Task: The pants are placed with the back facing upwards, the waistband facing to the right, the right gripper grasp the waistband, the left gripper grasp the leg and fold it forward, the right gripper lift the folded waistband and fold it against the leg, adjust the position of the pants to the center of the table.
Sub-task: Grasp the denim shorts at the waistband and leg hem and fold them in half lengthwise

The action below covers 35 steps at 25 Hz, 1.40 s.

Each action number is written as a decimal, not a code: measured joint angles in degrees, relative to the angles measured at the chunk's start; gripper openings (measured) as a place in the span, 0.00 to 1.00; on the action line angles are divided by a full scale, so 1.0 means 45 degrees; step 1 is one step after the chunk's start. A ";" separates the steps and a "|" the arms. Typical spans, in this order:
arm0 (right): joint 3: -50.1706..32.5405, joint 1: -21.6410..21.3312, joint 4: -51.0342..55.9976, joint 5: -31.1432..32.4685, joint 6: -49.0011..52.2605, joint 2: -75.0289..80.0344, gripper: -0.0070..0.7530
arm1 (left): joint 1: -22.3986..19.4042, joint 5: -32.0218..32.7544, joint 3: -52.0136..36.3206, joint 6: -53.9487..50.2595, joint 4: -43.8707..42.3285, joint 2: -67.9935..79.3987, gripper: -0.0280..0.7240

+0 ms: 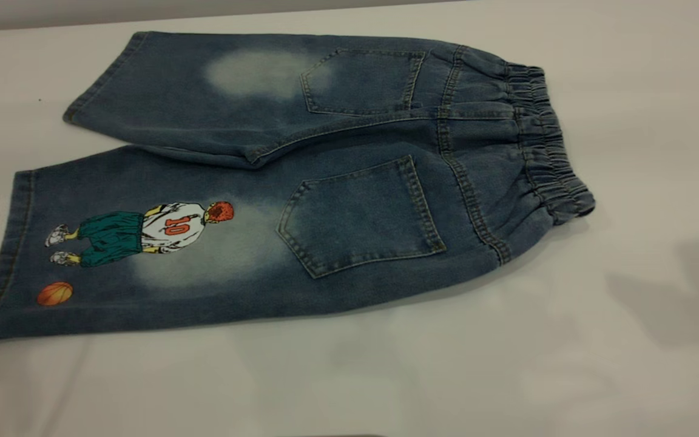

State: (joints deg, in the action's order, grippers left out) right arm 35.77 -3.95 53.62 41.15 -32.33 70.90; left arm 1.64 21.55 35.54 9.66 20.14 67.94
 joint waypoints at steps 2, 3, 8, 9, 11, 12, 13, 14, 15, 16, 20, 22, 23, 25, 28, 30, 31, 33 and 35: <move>0.0000 0.0000 0.1131 -0.0313 -0.1213 0.1239 0.77 | 0.0000 -0.0109 0.0000 0.0509 0.0313 0.0157 0.65; 0.0000 0.0000 0.1745 -0.0464 -0.1844 0.1895 0.77 | 0.0000 -0.0141 0.0003 0.0726 0.0414 0.0183 0.65; 0.0036 0.0000 0.4742 -0.1062 -0.4505 0.4738 0.79 | 0.0000 -0.0248 0.0069 0.1041 0.0513 0.0199 0.65; 0.0049 0.0000 0.5191 -0.1118 -0.4943 0.5168 0.79 | 0.0000 -0.0247 0.0067 0.1041 0.0517 0.0199 0.65; 0.0076 0.0000 0.6047 -0.1181 -0.5658 0.6073 0.79 | 0.0000 -0.0247 0.0067 0.1055 0.0517 0.0199 0.65; 0.0088 0.0000 0.6344 -0.1195 -0.5989 0.6402 0.79 | 0.0000 -0.0247 0.0067 0.1055 0.0517 0.0199 0.65; 0.0120 0.0000 0.6660 -0.1234 -0.6277 0.6767 0.79 | 0.0000 -0.0260 0.0067 0.1055 0.0517 0.0199 0.65; 0.0130 0.0000 0.6964 -0.1244 -0.6510 0.7106 0.79 | 0.0000 -0.0258 0.0067 0.1055 0.0517 0.0199 0.65; 0.0130 0.0000 0.7204 -0.1244 -0.6670 0.7427 0.79 | 0.0000 -0.0262 0.0067 0.1055 0.0517 0.0199 0.65; 0.0130 0.0000 0.7408 -0.1244 -0.6840 0.7683 0.79 | 0.0000 -0.0262 0.0067 0.1055 0.0517 0.0199 0.65; 0.0159 0.0000 0.8435 -0.1244 -0.7655 0.8786 0.78 | 0.0000 -0.0273 0.0067 0.1055 0.0517 0.0199 0.65; 0.0171 0.0000 0.9085 -0.1219 -0.8207 0.9289 0.78 | 0.0000 -0.0273 0.0067 0.1055 0.0517 0.0199 0.65; 0.0171 0.0000 0.9382 -0.1141 -0.8533 0.9495 0.78 | 0.0000 -0.0273 0.0067 0.1055 0.0517 0.0199 0.65; 0.0184 0.0000 1.0094 -0.0948 -0.9249 0.9957 0.78 | 0.0000 -0.0273 0.0067 0.1055 0.0517 0.0199 0.65; 0.0230 0.0000 1.0975 -0.0615 -1.0150 1.0536 0.78 | 0.0000 -0.0273 0.0067 0.1055 0.0517 0.0199 0.65; 0.0322 0.0000 1.1147 -0.0531 -1.0420 1.0806 0.78 | 0.0000 -0.0273 0.0067 0.1055 0.0528 0.0199 0.65; 0.0374 0.0000 1.1200 -0.0522 -1.0495 1.0925 0.78 | 0.0000 -0.0273 0.0067 0.1055 0.0528 0.0199 0.65; 0.0537 0.0000 1.1247 -0.0479 -1.0538 1.1109 0.78 | 0.0000 -0.0273 0.0067 0.1055 0.0528 0.0199 0.65; 0.0703 0.0000 1.1275 -0.0466 -1.0538 1.1267 0.78 | 0.0000 -0.0273 0.0067 0.1055 0.0528 0.0199 0.65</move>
State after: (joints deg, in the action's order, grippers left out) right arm 38.93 -3.95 104.36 39.05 -79.75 121.60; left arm 1.64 20.32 35.84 14.41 22.52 68.83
